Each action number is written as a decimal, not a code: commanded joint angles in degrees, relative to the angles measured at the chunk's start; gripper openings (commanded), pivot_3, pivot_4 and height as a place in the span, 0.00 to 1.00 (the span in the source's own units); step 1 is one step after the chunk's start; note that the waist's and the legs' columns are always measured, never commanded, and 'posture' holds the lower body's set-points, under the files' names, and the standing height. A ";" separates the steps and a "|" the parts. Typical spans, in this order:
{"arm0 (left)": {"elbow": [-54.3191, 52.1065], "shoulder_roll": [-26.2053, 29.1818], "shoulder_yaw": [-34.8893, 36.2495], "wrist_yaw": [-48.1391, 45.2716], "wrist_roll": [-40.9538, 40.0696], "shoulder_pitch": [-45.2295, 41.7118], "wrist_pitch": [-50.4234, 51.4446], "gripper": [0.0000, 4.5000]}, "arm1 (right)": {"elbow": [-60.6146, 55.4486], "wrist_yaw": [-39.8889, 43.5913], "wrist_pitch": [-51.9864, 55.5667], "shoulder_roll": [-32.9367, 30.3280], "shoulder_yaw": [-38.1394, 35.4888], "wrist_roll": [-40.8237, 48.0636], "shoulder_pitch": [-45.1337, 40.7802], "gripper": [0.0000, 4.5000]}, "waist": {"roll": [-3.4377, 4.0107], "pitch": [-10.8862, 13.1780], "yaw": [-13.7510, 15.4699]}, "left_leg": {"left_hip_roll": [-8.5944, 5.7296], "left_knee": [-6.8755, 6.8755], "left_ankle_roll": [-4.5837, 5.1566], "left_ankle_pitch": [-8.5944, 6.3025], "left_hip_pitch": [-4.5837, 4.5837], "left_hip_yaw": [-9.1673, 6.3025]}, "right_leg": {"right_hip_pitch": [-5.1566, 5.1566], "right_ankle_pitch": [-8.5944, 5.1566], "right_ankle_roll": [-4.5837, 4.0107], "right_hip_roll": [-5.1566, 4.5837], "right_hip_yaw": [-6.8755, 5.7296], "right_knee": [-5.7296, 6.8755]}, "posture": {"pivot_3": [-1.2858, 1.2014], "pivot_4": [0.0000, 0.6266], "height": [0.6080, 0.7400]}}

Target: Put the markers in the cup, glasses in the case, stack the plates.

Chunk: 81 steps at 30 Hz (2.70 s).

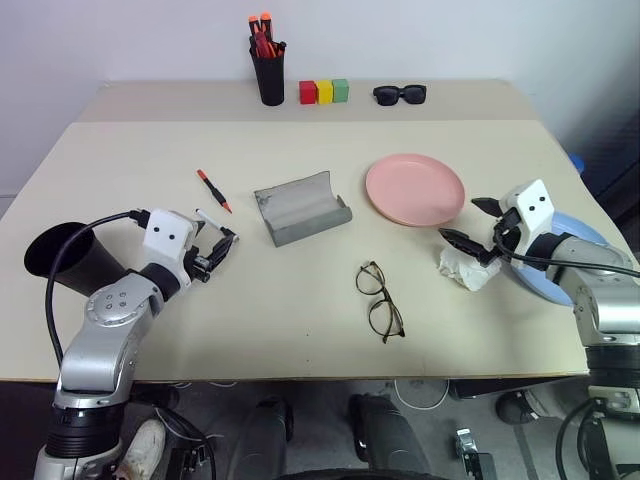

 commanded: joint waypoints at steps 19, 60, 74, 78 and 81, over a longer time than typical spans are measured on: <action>-2.33 -3.80 -2.34 6.40 1.50 -4.63 5.68 0.63 | -6.14 -3.61 0.12 6.07 5.59 -1.54 -4.84 1.00 | 0.00 0.00 -0.02 | 0.00 0.01 0.00 0.00 0.01 -0.02 | 0.00 0.10 0.16 0.02 0.00 0.03 | 0.52 0.24 1.00; 28.35 -34.31 26.16 56.89 11.47 -47.36 44.99 0.02 | -25.26 -8.55 6.54 23.74 25.39 -3.92 -1.88 1.00 | -0.06 -0.01 0.10 | -0.16 0.00 -0.29 0.15 0.02 -0.32 | 0.05 0.20 0.35 0.01 -0.16 0.11 | 0.52 0.24 1.00; 0.33 -20.30 7.96 44.26 22.76 -25.69 -11.31 0.02 | -24.66 -1.73 10.17 25.51 18.06 10.03 -4.29 1.00 | -0.08 0.00 -0.13 | -0.08 -0.17 -0.37 0.19 -0.10 -0.21 | -0.20 0.29 0.21 0.00 -0.09 0.10 | 0.52 0.24 1.00; -6.63 -19.42 12.51 46.85 24.73 -20.42 -9.17 0.02 | -23.82 0.85 6.07 26.22 18.64 10.08 -5.34 1.00 | -0.10 -0.01 0.19 | -0.08 -0.08 -0.34 0.19 -0.11 -0.28 | -0.14 0.29 0.21 0.04 -0.15 0.11 | 0.52 0.24 1.00; -11.84 -19.69 16.27 48.27 26.31 -15.90 -6.62 0.02 | -22.62 2.06 2.90 28.04 19.65 9.90 -6.24 1.00 | -0.12 -0.02 0.02 | -0.09 -0.02 -0.32 0.18 -0.10 -0.25 | -0.07 0.29 0.22 0.02 -0.14 0.08 | 0.52 0.24 1.00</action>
